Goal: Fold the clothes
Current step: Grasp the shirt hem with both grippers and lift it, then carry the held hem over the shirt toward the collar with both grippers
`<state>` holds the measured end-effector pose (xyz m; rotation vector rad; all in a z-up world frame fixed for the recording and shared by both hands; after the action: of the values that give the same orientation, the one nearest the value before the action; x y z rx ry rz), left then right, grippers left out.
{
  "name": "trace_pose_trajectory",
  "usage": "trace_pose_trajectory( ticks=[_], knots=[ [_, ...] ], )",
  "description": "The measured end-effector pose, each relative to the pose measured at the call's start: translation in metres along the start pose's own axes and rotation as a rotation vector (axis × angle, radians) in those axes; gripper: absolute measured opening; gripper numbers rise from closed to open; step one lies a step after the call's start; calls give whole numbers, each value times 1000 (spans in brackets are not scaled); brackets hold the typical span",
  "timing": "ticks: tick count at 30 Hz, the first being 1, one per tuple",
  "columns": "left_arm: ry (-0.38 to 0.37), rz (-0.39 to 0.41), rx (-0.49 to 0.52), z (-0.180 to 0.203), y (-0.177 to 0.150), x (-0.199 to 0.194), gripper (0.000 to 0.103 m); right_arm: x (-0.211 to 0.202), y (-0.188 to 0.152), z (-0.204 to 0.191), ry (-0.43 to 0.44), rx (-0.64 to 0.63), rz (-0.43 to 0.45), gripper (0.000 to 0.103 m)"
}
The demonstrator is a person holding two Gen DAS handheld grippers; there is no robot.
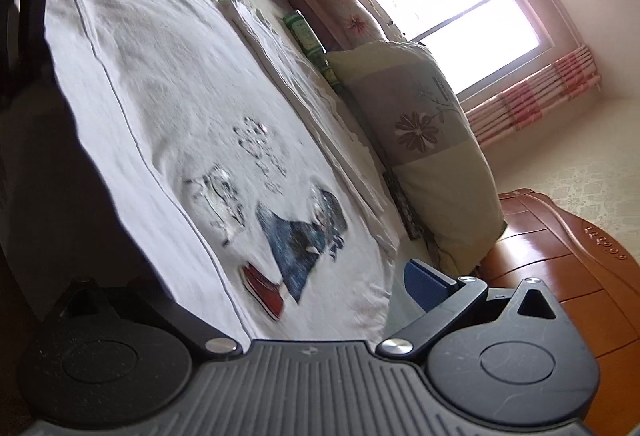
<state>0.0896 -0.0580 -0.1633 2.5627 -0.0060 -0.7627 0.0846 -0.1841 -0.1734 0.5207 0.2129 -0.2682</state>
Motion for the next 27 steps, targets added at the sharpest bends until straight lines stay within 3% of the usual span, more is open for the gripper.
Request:
trace_pose_trajectory(
  ticks=[4, 10, 15, 27],
  knots=[
    [19, -15, -32, -5, -4, 1, 103, 4, 0, 1, -17, -5, -2, 103],
    [97, -7, 16, -10, 3, -4, 103, 7, 6, 11, -98, 21, 25, 103],
    [115, -9, -18, -31, 10, -2, 103, 11, 12, 21, -163, 42, 48, 103],
    [130, 10, -11, -77, 20, 35, 103, 52, 38, 46, -202, 42, 65, 103]
  ],
)
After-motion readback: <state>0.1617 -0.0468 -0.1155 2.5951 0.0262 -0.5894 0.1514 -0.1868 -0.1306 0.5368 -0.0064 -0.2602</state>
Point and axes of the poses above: each gripper's, at about its wrist camera, not at the fingertips, and x roughly the way its jaws point, z to its right, y to its top, the point moved 2 cm from there along x, roughly the way its jaws point, and after that the axes turned 9 degrees about -y, right-handed, at the moved point
